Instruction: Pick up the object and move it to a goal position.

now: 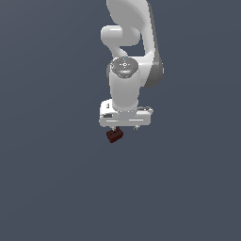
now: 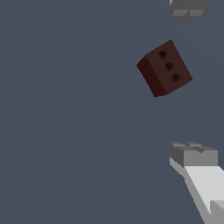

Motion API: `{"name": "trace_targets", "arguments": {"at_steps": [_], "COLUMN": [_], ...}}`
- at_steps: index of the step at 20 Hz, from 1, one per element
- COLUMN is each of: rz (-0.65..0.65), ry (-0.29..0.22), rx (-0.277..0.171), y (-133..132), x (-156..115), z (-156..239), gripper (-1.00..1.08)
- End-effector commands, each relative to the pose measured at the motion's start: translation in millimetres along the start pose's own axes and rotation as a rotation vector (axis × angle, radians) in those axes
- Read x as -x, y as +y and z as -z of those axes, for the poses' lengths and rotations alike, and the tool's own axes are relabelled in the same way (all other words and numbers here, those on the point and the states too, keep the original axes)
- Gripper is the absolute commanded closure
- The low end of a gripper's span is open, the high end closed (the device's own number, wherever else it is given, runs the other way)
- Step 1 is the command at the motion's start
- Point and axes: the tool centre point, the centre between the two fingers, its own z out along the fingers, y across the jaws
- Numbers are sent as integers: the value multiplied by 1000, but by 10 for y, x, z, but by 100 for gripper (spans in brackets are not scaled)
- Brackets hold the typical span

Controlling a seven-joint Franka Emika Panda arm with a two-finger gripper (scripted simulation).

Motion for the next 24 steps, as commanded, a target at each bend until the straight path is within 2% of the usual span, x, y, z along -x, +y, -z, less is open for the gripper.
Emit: {"name": "trace_targets", "arguments": {"at_steps": [1, 16, 24], "rz": [0, -31, -116], "ry": [0, 10, 12], "rx": [0, 14, 11], "y": [0, 107, 133], "x": [0, -42, -9], "z": [0, 127, 27], "gripper": [-92, -92, -92]}}
